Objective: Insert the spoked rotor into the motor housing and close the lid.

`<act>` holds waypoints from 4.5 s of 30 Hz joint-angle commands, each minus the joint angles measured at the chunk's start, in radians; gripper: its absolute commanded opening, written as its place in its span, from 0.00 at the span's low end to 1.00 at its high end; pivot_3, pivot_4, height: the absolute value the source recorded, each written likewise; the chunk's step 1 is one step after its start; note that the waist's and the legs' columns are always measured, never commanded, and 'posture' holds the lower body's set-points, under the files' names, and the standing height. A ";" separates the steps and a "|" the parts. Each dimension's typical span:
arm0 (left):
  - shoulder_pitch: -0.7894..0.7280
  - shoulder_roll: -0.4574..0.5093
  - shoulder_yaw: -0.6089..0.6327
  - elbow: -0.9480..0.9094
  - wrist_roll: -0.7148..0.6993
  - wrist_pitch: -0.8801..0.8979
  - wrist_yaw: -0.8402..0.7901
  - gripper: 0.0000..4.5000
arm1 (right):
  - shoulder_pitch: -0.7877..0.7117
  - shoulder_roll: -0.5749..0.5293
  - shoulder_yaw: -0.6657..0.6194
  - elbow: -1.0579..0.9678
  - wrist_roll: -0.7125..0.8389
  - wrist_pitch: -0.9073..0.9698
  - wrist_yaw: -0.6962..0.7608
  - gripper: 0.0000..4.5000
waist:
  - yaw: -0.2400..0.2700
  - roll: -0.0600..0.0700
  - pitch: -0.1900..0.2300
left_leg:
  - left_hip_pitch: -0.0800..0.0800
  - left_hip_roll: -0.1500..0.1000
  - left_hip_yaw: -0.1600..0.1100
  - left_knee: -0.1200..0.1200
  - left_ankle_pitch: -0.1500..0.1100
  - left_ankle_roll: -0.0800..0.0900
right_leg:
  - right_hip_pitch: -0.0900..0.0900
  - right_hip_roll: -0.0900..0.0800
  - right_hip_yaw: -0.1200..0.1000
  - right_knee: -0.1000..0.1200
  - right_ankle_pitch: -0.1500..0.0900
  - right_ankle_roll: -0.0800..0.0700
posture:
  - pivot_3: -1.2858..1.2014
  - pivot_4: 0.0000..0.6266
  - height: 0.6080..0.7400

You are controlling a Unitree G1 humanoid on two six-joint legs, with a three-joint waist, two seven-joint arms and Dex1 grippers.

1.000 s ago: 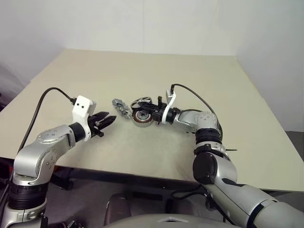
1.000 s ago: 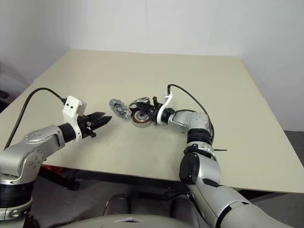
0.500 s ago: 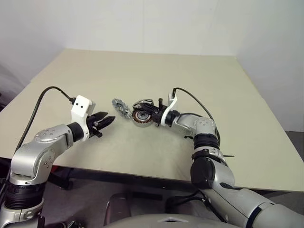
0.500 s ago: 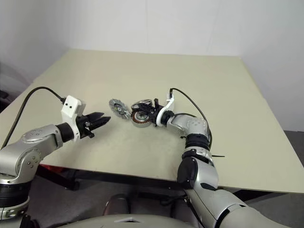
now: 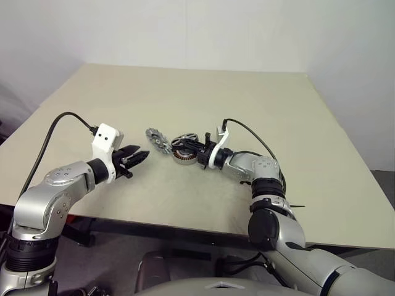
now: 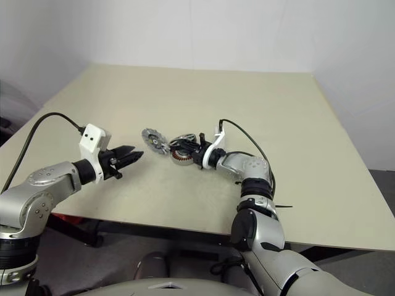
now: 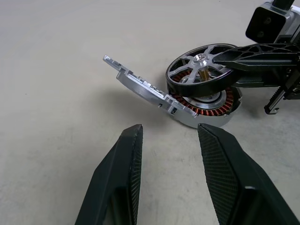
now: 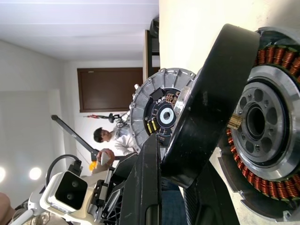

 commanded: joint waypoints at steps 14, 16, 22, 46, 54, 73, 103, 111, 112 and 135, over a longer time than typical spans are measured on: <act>-0.011 0.021 0.016 -0.019 0.002 -0.007 0.003 0.44 | -0.003 0.049 -0.001 -0.093 0.098 0.036 -0.079 0.07 | 0.000 0.000 0.000 | 0.000 0.000 0.000 0.000 0.000 0.000 | 0.000 0.000 0.000 0.000 0.000 0.000 | 0.52 0.00 1.00; -0.010 0.020 0.018 -0.021 0.001 -0.006 0.004 0.44 | -0.004 0.050 0.004 -0.099 0.106 0.038 -0.089 0.07 | 0.000 0.000 0.000 | 0.000 0.000 0.000 0.000 0.000 0.000 | 0.000 0.000 0.000 0.000 0.000 0.000 | 0.52 0.00 1.00; -0.008 0.019 0.020 -0.022 0.002 -0.008 0.008 0.44 | -0.003 0.073 0.003 -0.149 0.149 0.065 -0.151 0.07 | 0.000 0.000 0.000 | 0.000 0.000 0.000 0.000 0.000 0.000 | 0.000 0.000 0.000 0.000 0.000 0.000 | 0.52 0.00 1.00; -0.004 0.013 0.020 -0.027 -0.001 -0.006 0.018 0.44 | -0.005 0.103 0.047 -0.203 0.315 0.059 -0.296 0.07 | 0.000 0.000 0.000 | 0.000 0.000 0.000 0.000 0.001 -0.001 | 0.000 0.000 0.000 0.000 0.001 0.002 | 0.52 0.00 1.00; -0.006 0.015 0.019 -0.022 -0.002 -0.009 0.018 0.44 | -0.007 0.127 0.062 -0.227 0.400 0.044 -0.393 0.07 | 0.000 0.000 0.000 | 0.000 0.000 0.000 0.000 0.001 -0.001 | 0.000 0.000 0.000 0.000 0.001 0.002 | 0.52 0.00 1.00; -0.008 0.009 0.015 -0.017 0.004 -0.017 0.023 0.44 | 0.003 -0.148 0.482 -0.347 0.126 -0.121 0.154 0.07 | 0.009 -0.001 -0.001 | -0.003 -0.001 -0.001 0.001 0.001 -0.001 | 0.000 0.000 0.000 -0.002 0.002 0.006 | 0.52 0.00 1.00; -0.001 0.009 0.011 -0.023 0.006 -0.019 0.020 0.44 | -0.086 -0.144 0.286 0.079 -0.060 -0.103 0.361 0.07 | 0.000 -0.002 -0.001 | -0.002 -0.001 -0.001 0.002 0.001 0.000 | 0.000 0.000 0.001 -0.001 0.003 0.003 | 0.52 0.00 1.00; -0.007 0.010 0.005 -0.014 0.010 -0.022 0.018 0.44 | -0.036 -0.105 0.279 0.050 -0.083 -0.082 0.353 0.07 | 0.000 -0.002 -0.001 | -0.001 0.000 -0.001 0.002 0.001 0.000 | 0.001 0.000 0.001 0.000 0.003 0.003 | 0.52 0.00 1.00; -0.007 0.011 0.005 -0.014 0.010 -0.021 0.017 0.44 | -0.034 -0.103 0.279 0.049 -0.085 -0.084 0.353 0.07 | 0.000 -0.002 -0.001 | -0.001 -0.001 -0.001 0.002 0.001 0.000 | 0.001 0.000 0.001 0.000 0.003 0.003 | 0.52 0.00 1.00; 0.004 0.015 0.007 -0.025 0.010 -0.016 0.018 0.44 | -0.046 -0.062 0.226 -0.002 -0.072 -0.075 0.269 0.07 | 0.000 -0.002 -0.001 | 0.000 0.000 -0.001 0.002 0.001 -0.001 | 0.001 0.000 0.001 0.000 0.003 0.003 | 0.52 0.00 1.00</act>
